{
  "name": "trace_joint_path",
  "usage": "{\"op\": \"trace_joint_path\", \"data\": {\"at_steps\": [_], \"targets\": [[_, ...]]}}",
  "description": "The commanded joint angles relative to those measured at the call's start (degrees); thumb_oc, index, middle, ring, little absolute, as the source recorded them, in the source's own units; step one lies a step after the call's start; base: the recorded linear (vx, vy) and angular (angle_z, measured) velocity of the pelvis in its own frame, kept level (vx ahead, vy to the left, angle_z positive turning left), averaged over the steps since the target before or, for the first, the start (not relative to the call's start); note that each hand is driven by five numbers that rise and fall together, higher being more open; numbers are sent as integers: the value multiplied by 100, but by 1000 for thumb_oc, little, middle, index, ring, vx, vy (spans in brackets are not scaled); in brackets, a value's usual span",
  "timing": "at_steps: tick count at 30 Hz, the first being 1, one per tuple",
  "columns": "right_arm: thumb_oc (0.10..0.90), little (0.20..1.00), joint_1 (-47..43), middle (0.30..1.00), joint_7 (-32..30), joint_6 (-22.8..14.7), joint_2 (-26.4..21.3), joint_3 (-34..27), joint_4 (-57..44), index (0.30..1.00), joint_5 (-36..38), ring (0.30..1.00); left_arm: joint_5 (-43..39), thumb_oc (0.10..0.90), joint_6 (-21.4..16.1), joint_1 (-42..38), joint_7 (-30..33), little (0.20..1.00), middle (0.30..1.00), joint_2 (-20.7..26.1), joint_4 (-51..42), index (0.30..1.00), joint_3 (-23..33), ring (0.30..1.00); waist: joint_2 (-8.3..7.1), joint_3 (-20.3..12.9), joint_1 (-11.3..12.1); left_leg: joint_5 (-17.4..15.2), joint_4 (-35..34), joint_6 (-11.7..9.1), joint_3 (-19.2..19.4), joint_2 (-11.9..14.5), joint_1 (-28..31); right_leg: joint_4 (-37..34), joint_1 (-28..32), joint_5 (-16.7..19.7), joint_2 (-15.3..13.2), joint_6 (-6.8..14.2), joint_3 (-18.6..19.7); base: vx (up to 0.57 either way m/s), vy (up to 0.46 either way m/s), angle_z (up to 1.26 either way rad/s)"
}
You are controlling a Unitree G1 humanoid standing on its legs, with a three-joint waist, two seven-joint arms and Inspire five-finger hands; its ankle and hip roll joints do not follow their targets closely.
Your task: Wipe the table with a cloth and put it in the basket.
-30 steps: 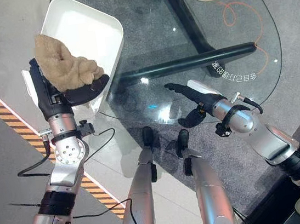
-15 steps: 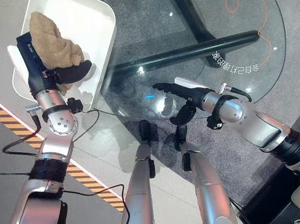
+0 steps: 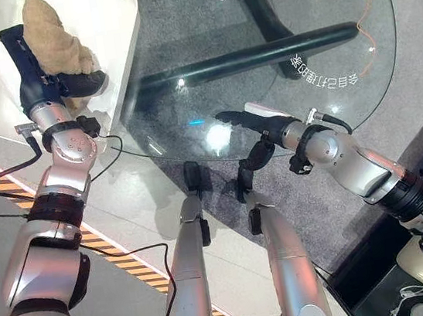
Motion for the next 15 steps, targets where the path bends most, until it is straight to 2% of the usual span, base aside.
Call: {"op": "trace_joint_path", "data": {"at_steps": [1,4,7,8,9,10,11,15], "targets": [[800,900,-110,900,-84,-250,125,-122,-240,900,247,900,99,100,-94,-827,480,200,300,528,-14,300,146,300,-102,-126,136,-1008,664,-104,212,101,102,-465,-132,613,164,345,346,0,0,0],[800,900,-139,900,-107,-259,169,-96,-172,900,260,900,35,100,96,-930,375,200,300,498,225,300,119,300,-144,-126,115,-1007,664,-120,210,106,47,-494,-173,643,166,367,340,0,0,0],[800,900,-154,900,-171,-290,164,-75,-109,900,310,900,94,100,128,-982,152,200,300,470,486,300,83,300,-183,-126,85,-1014,672,-137,215,124,3,-498,-214,665,170,386,338,0,0,0],[800,900,-139,900,-192,-305,155,-75,-103,900,313,900,90,215,111,-975,120,315,399,467,542,399,72,399,-193,-126,77,-1009,670,-142,208,123,-9,-502,-225,675,175,388,342,0,0,0],[800,900,-126,900,-218,-304,147,-74,-116,900,303,900,30,366,114,-979,72,466,528,451,602,528,63,528,-203,-126,64,-1003,661,-148,210,129,-27,-509,-246,687,180,393,345,0,0,0],[800,900,-115,900,-243,-320,127,-69,-125,900,316,900,-18,679,122,-983,16,779,796,441,651,796,51,796,-208,-126,53,-992,642,-150,212,132,-37,-521,-262,700,185,397,347,0,0,0],[800,900,-81,900,-232,-375,106,-87,-121,900,321,900,-82,800,168,-975,-59,900,900,443,724,900,52,900,-217,-126,38,-985,629,-155,210,137,-34,-531,-262,707,193,400,360,0,0,0],[800,900,-42,900,-245,-430,105,-106,-135,900,334,900,-111,800,206,-998,-203,900,900,431,814,900,27,900,-226,-126,19,-987,621,-161,204,136,-31,-533,-267,706,207,409,371,0,0,0]]}}
